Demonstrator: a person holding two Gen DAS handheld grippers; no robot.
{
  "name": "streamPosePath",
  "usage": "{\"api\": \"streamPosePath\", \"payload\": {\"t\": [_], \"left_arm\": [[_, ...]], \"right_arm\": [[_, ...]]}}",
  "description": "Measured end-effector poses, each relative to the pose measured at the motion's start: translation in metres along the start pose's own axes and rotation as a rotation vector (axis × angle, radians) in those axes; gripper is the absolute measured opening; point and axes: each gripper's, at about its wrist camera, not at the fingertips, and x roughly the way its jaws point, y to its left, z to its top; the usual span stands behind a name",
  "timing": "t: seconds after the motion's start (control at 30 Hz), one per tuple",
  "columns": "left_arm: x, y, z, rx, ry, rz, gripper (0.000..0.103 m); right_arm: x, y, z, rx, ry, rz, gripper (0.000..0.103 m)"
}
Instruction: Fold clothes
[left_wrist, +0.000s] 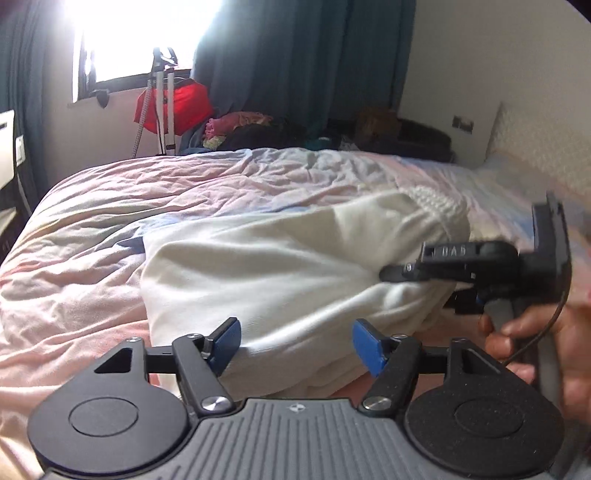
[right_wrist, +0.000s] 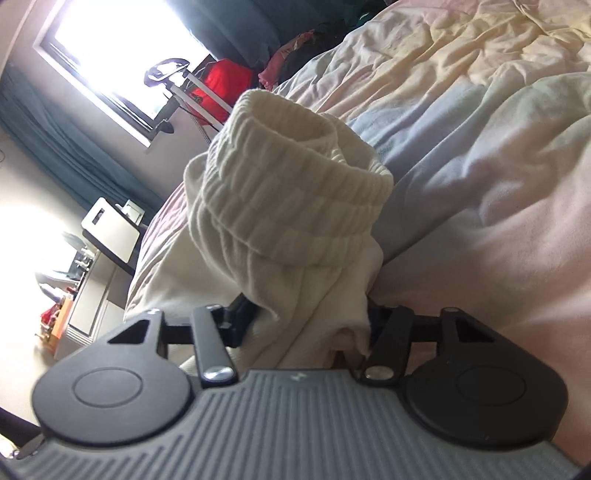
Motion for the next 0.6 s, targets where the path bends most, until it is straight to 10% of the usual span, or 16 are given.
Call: {"api": "streamPosePath", "payload": {"t": [0.2,0.33,0.6], "left_arm": [[-0.028,0.068,0.014,-0.407,-0.096,0.039,0.098],[0.001,0.108,0.008,-0.647,0.011,0.027,0.099],[0.053,0.111,-0.007,-0.708,0.186,-0.053,0.096]], "right_arm": [[-0.008,0.007,-0.003,0.012,-0.039,-0.034,0.04],[-0.014,0.014,-0.003,-0.01,-0.06,-0.042,0.039],[-0.016,0.015,0.003,0.004,-0.062,-0.029,0.039]]}}
